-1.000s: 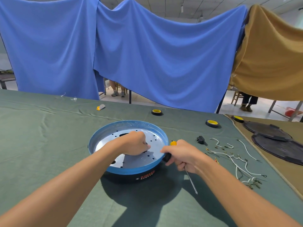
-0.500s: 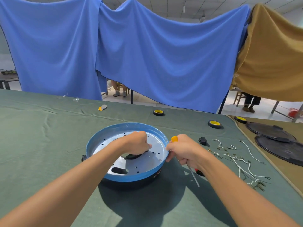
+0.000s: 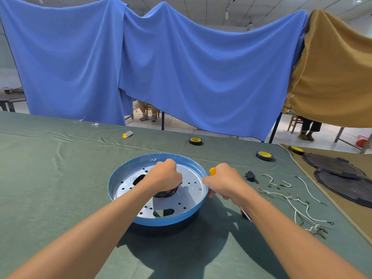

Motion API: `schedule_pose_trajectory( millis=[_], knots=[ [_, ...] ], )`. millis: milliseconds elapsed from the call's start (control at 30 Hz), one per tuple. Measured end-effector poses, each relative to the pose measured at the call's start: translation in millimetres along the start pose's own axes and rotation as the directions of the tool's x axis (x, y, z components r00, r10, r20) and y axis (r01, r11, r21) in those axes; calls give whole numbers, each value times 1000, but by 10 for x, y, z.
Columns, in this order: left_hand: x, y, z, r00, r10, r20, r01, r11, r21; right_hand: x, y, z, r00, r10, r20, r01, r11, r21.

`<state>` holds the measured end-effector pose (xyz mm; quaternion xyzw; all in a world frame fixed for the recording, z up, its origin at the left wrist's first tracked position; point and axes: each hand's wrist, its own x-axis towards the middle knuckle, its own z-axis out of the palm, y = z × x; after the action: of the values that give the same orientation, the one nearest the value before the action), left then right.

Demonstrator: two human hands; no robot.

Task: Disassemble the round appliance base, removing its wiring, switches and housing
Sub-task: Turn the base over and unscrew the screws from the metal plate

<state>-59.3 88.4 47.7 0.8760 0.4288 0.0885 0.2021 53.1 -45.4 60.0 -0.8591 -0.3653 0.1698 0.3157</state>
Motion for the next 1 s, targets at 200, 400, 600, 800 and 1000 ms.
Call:
schedule_pose_trajectory(
  millis=[200,400,600,800,1000],
  knots=[
    [2,50,3,999,-37,11,37,998,-50,-61,-47,12,1000,-10,17,11,998,-60],
    [-73,78,-37,998,-30,54,36,994,-105,103,-34,16,998,-60,9,61,996,-72],
    [-174,56,-59,997,80,-17,-78,993,92,129,-101,-124,994,-112,2,111,991,-67],
    [-199,35,-39,951,226,-212,-153,938,312,72,-315,-473,929,-302,-215,362,863,352],
    [-142,62,-21,892,452,4,-434,854,287,74,-417,-459,836,-326,-441,513,748,420]
  ],
)
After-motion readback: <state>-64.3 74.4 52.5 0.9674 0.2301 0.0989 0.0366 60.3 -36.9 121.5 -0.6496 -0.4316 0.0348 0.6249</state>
